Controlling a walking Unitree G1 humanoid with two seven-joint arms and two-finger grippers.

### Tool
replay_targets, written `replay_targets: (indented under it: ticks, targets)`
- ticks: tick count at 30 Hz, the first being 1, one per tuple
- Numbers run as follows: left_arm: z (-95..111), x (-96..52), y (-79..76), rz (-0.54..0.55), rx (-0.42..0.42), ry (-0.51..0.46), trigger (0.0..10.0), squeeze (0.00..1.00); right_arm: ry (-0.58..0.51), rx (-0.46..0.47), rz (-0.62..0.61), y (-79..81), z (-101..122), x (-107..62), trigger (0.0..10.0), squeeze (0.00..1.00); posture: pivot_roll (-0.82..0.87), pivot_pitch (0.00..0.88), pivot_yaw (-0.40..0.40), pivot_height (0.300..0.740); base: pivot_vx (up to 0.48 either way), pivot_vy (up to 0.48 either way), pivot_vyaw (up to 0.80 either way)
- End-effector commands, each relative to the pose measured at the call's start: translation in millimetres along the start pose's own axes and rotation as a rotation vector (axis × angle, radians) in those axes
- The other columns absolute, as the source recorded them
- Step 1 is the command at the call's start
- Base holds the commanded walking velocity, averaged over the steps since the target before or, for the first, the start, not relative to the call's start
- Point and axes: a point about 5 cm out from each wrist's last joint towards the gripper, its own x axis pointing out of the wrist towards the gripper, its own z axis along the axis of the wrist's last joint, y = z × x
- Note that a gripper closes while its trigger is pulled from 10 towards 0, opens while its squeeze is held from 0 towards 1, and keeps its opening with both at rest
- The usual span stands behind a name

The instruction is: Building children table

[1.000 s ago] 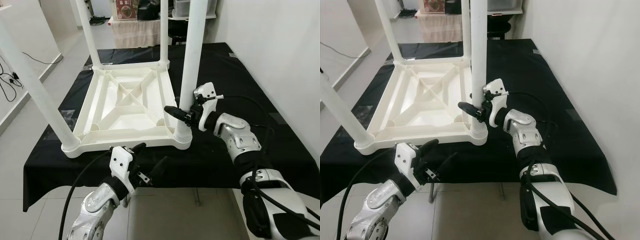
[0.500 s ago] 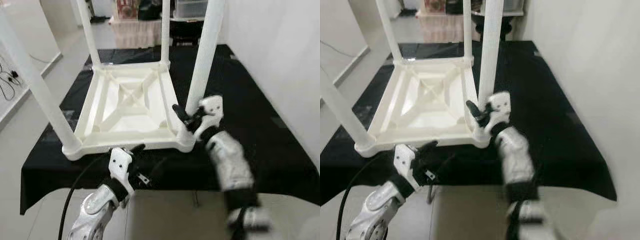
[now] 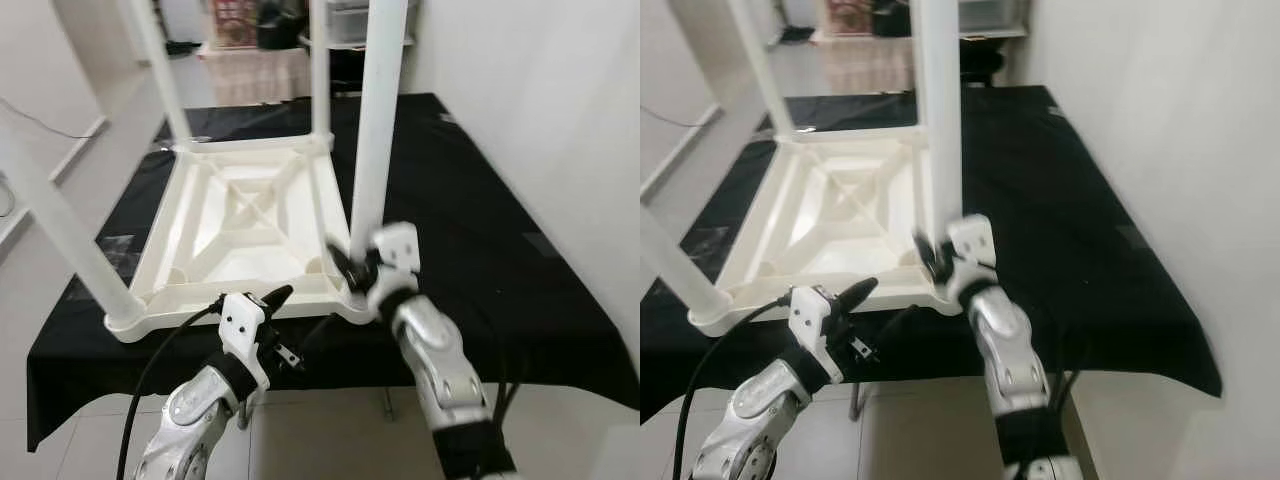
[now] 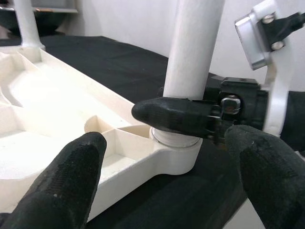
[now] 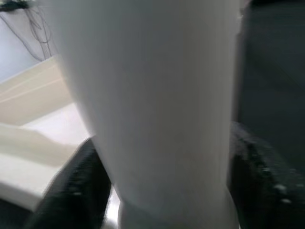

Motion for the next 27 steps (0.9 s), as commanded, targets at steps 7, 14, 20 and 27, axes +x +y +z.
replay_targets:
  ticks: [7, 14, 20, 27]
  targets:
    - [-5, 0.2, -2.3, -0.004, 0.001, 0.015, 10.0, 0.0, -0.029, -0.084, 0.35, -17.3, 39, 18.0, 10.0, 0.0, 0.0, 0.086, 0.016, 0.74, 0.0, 0.0, 0.0]
    - [-6, 0.3, -4.5, -0.003, 0.001, 0.014, 10.0, 0.0, 0.122, -0.21, 0.609, -32.4, 40, 21.3, 10.0, 0.0, 0.01, 0.079, 0.006, 0.74, 0.0, 0.0, 0.0]
    - [-7, -1.6, -7.7, -0.006, -0.001, 0.019, 10.0, 0.0, 0.094, -0.104, 0.688, -36.3, 66, 33.4, 0.0, 0.0, 0.03, 0.086, 0.0, 0.74, 0.0, 0.0, 0.0]
    - [-8, -1.2, -11.1, -0.041, -0.026, 0.025, 10.0, 0.0, 0.101, -0.057, 0.747, -45.4, 67, 29.3, 0.0, 0.0, 0.02, 0.092, 0.004, 0.74, 0.0, 0.0, 0.0]
